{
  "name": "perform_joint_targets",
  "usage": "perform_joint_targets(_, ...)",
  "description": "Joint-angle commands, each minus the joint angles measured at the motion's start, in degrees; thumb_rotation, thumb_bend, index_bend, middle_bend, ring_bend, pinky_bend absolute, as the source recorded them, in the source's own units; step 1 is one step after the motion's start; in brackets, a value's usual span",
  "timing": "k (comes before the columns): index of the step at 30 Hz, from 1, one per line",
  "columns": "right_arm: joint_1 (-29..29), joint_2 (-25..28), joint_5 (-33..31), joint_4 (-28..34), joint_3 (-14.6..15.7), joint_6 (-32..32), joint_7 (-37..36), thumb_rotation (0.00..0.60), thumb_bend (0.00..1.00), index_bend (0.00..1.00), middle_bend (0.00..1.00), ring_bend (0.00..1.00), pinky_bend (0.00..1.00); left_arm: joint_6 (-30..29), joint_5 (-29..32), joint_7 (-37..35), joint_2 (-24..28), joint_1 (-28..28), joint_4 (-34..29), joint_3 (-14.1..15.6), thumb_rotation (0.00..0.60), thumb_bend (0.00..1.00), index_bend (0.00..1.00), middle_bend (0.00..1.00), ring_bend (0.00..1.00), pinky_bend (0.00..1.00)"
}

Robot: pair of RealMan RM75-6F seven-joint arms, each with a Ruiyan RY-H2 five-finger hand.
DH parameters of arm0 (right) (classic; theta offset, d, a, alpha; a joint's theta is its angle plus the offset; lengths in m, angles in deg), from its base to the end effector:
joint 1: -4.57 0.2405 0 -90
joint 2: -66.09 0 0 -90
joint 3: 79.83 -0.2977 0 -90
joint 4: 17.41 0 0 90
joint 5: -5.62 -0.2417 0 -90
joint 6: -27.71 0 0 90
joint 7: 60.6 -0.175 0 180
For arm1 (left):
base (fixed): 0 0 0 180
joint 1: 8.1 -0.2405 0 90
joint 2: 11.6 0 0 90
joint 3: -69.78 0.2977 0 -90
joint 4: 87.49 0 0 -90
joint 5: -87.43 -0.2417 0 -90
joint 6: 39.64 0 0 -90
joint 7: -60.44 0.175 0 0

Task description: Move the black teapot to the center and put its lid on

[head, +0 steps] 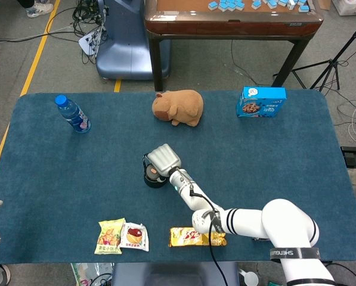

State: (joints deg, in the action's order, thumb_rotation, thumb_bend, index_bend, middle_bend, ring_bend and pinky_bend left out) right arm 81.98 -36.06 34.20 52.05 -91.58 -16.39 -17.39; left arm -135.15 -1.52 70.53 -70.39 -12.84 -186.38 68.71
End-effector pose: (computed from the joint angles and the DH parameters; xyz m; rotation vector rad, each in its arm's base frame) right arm 0.0176 -0.4694 -0.1521 2.1236 -0.7064 0.7103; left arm -0.3548 0.1495 0.1907 -1.3010 -0.7590 -0.7703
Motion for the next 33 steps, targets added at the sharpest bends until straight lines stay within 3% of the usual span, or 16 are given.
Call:
perform_joint_targets(1,0.0,0.1,0.0,0.1,0.1,-0.1,0.0,0.600,0.20,0.46,1.00,0.99,1.00,0.0,0.0,0.0,0.0,0.0,0.0,0.0,0.600,0.73,0.24,0.16,0.11,0.27)
perform_joint_targets(24,-0.3,1.1,0.4,0.9,0.4,0.0,-0.8,0.600,0.11,0.39,1.00,0.99,1.00,0.2,0.0,0.6,-0.1,0.1,-0.1,0.0,0.600,0.73,0.24,0.16,0.11,0.27)
perform_joint_targets(33,-0.9,3.2,1.5,4.3,0.4,-1.2,-1.2,0.600,0.11,0.39,1.00,0.99,1.00,0.4,0.1,0.9,-0.2,0.2,-0.2,0.0,0.600,0.73,0.24,0.16,0.11,0.27)
